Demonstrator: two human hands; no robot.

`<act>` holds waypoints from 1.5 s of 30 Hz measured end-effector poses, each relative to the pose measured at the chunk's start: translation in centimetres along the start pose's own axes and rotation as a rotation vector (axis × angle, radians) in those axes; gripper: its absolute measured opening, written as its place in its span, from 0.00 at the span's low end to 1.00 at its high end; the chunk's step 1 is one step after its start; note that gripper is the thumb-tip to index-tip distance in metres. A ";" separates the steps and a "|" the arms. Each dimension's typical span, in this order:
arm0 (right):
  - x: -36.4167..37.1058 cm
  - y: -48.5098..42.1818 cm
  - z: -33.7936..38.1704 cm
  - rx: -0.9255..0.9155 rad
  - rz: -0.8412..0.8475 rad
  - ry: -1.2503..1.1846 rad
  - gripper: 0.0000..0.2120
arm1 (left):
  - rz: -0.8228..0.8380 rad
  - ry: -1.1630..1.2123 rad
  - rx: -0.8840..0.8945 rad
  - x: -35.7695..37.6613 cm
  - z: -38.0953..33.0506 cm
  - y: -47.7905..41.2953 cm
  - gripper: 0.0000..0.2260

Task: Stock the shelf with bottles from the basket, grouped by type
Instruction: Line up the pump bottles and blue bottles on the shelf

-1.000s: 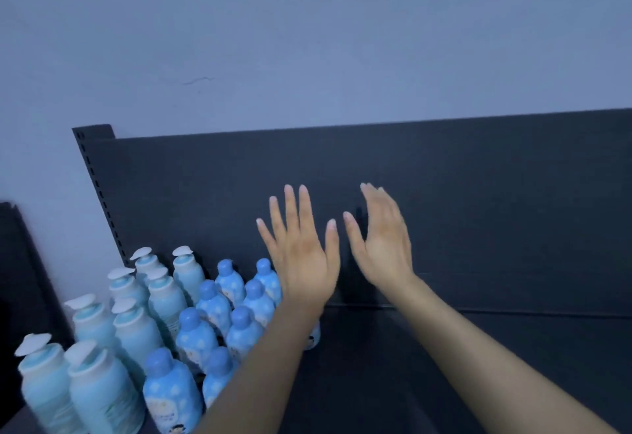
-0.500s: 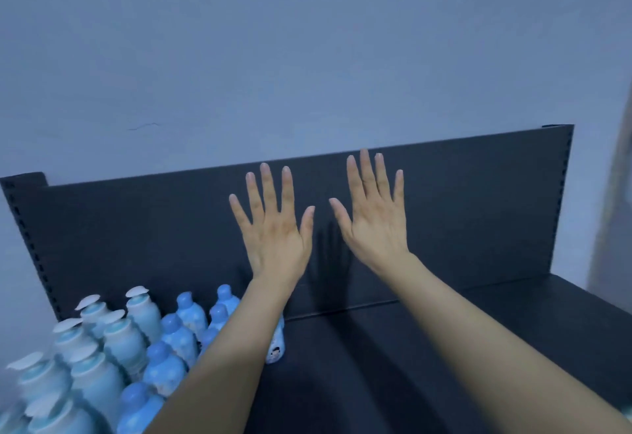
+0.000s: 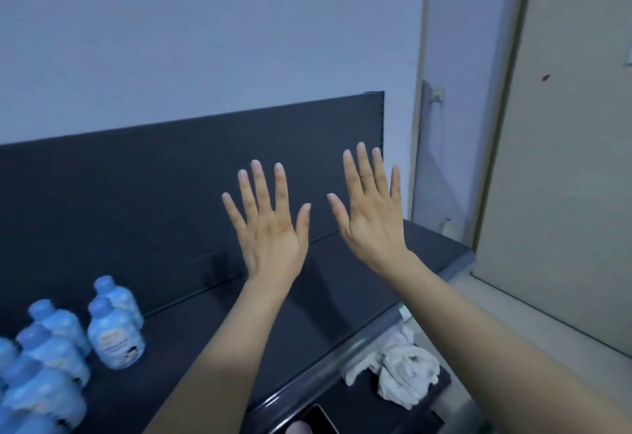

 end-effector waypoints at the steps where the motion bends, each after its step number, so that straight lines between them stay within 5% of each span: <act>1: -0.5 0.6 -1.6 0.022 0.004 0.023 0.30 | 0.009 0.025 0.018 0.3 -1.6 0.3 0.29; 13: -4.3 11.7 -22.7 0.163 0.113 0.066 0.31 | 0.138 0.213 0.192 4.3 -23.4 9.1 0.30; 22: -1.8 24.0 -36.1 0.293 0.401 0.013 0.31 | 0.408 0.204 0.266 10.9 -35.5 21.1 0.31; 30: 3.4 36.0 -41.1 0.438 0.690 -0.074 0.32 | 0.748 0.228 0.391 16.9 -38.8 33.1 0.32; 41: 11.1 51.7 -40.8 0.474 1.049 -0.035 0.30 | 1.199 0.190 0.857 26.5 -38.2 49.5 0.42; 45: 13.6 57.9 -39.0 0.445 1.225 -0.068 0.28 | 1.474 0.303 1.144 29.3 -37.2 55.6 0.29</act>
Point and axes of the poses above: each hand's wrist, its own y-axis away from the middle knuckle, its own x-axis out of the palm, z = x × y, the point moved 3 cm from there along -y, towards the middle knuckle, and after that the axes turned 9 degrees about -y, right-handed, at the moved point
